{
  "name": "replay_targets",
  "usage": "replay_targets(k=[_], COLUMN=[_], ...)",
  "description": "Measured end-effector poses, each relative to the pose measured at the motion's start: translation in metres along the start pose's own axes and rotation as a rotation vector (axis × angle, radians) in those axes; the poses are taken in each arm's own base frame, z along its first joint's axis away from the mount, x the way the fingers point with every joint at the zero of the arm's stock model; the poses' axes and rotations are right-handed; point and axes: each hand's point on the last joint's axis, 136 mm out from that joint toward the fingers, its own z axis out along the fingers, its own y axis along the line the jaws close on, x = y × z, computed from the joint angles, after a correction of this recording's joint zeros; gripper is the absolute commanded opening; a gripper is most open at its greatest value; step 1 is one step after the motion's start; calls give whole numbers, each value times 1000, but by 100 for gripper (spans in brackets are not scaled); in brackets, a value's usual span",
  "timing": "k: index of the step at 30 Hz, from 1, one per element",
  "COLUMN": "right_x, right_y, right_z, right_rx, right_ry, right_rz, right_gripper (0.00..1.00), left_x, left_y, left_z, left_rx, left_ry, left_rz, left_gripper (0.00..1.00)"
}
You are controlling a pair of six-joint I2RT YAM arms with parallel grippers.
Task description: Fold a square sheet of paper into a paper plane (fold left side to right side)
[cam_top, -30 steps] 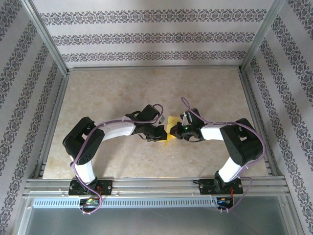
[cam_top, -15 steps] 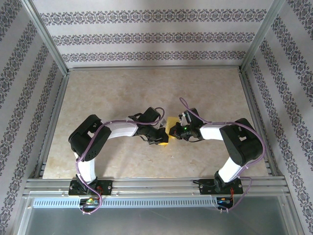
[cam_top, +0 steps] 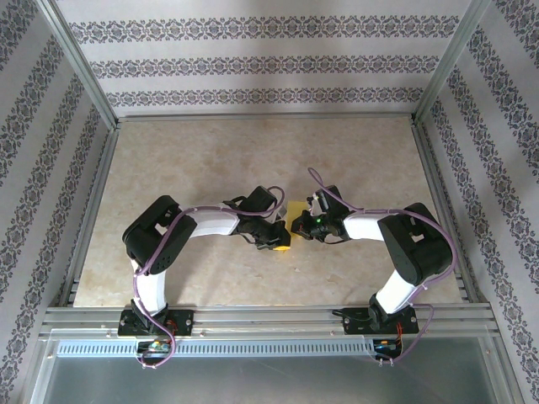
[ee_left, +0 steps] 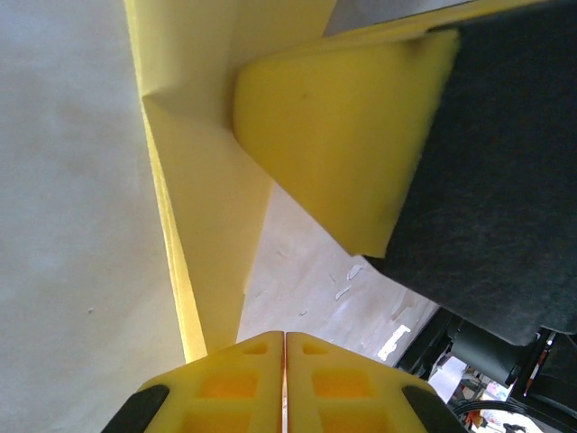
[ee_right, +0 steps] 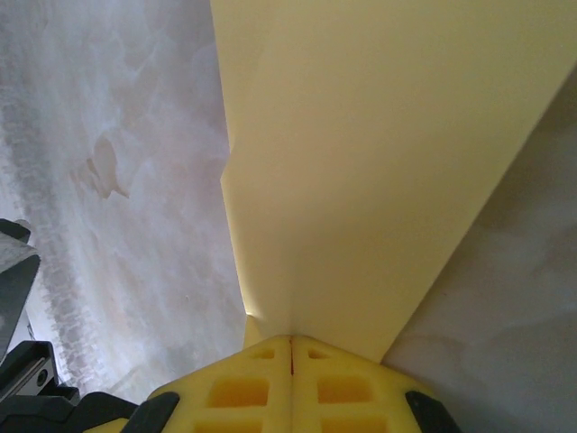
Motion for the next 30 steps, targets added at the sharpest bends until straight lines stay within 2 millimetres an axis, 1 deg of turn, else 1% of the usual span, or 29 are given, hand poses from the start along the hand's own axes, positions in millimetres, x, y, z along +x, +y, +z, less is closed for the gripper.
replay_targets(k=[5,30], right_x=[0,1], right_y=[0,1], right_z=[0,1], right_rx=[3,22], right_ry=[2,8], right_rz=[2,-16], right_gripper=[0,0], left_x=[2,4], left_y=[6,8], left_z=[3,8], left_rx=[-8,2], left_ry=[8,4], left_rz=[-13,-22], left_gripper=[9,9])
